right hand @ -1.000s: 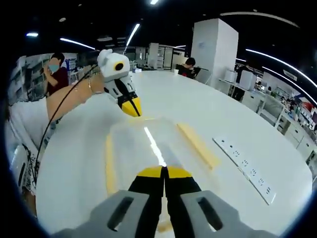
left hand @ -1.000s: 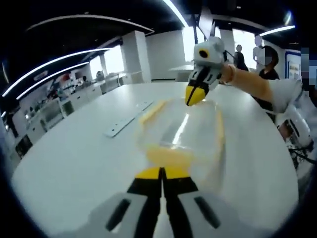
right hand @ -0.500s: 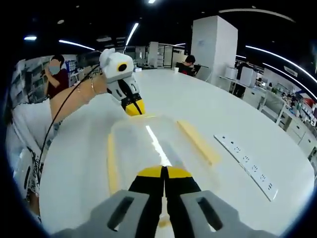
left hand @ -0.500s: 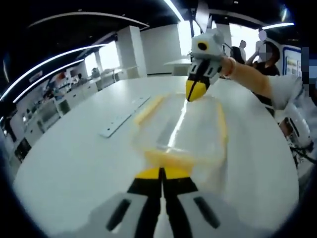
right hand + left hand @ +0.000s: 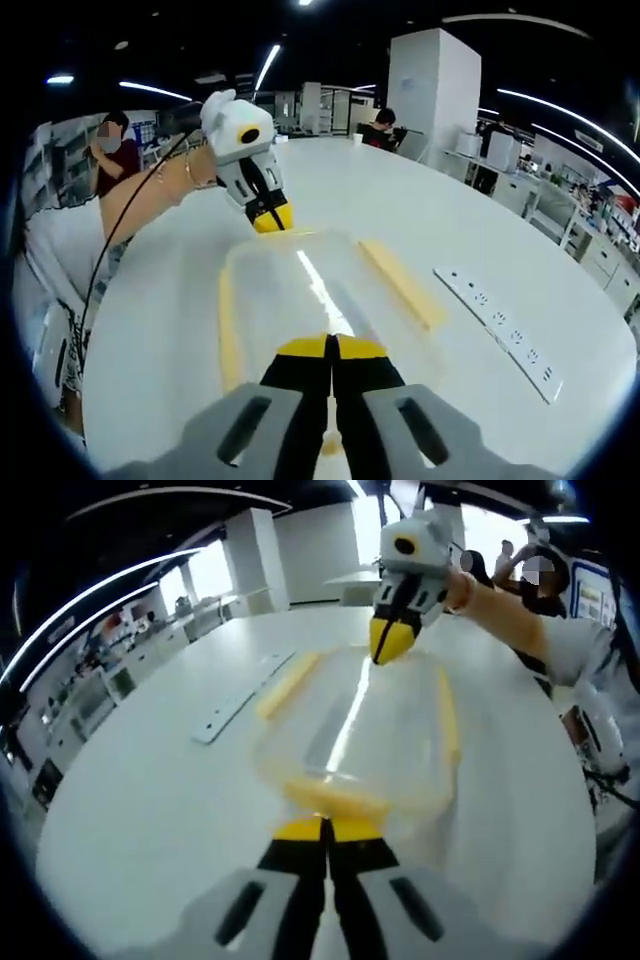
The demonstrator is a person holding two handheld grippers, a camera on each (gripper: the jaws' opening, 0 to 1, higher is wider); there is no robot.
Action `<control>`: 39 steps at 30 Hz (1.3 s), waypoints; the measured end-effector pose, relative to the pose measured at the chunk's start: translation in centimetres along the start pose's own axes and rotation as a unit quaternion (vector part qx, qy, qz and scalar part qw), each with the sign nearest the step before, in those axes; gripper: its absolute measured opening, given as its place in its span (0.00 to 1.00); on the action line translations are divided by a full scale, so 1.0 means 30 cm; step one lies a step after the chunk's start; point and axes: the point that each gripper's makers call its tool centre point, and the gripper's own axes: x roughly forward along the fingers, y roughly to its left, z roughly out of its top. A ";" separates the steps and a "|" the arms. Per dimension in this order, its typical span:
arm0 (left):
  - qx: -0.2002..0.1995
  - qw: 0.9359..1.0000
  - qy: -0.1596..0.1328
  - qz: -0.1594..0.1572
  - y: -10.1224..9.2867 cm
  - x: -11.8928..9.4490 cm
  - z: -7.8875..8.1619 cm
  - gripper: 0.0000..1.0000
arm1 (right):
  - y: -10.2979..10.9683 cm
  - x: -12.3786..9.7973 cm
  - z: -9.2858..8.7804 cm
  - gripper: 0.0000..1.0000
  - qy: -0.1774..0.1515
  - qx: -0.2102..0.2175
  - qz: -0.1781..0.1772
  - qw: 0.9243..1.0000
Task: Snap each plastic latch of the storage box into its locked position after aligning the lid with the box until every specified latch is closed and the lid sits flush.
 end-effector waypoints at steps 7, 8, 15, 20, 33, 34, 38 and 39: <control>0.012 1.000 0.021 0.003 0.001 0.001 0.005 0.00 | -0.005 -0.004 0.003 0.00 -0.006 0.000 0.005 1.000; 0.014 1.000 0.024 0.004 0.000 0.002 0.006 0.00 | -0.006 -0.004 0.003 0.00 -0.007 0.000 0.005 1.000; 0.024 0.999 0.042 0.003 -0.004 0.003 0.006 0.00 | -0.010 -0.006 0.004 0.00 -0.011 0.002 0.007 1.000; 0.029 0.998 0.052 0.002 -0.006 0.005 0.005 0.00 | -0.009 -0.007 0.003 0.00 -0.013 0.001 0.009 1.000; 0.051 0.995 0.091 -0.004 -0.034 0.055 -0.016 0.00 | 0.008 -0.018 0.002 0.00 -0.018 -0.001 0.010 1.000; 0.055 0.994 0.092 -0.006 -0.036 0.068 -0.024 0.00 | 0.010 -0.020 0.003 0.00 -0.019 -0.003 0.009 1.000; 0.069 0.993 0.100 -0.005 -0.020 0.043 -0.020 0.00 | 0.014 -0.024 0.001 0.00 -0.021 -0.002 0.010 1.000; 0.076 0.991 0.106 -0.004 -0.030 0.047 -0.024 0.00 | 0.016 -0.025 0.001 0.00 -0.021 -0.001 0.010 1.000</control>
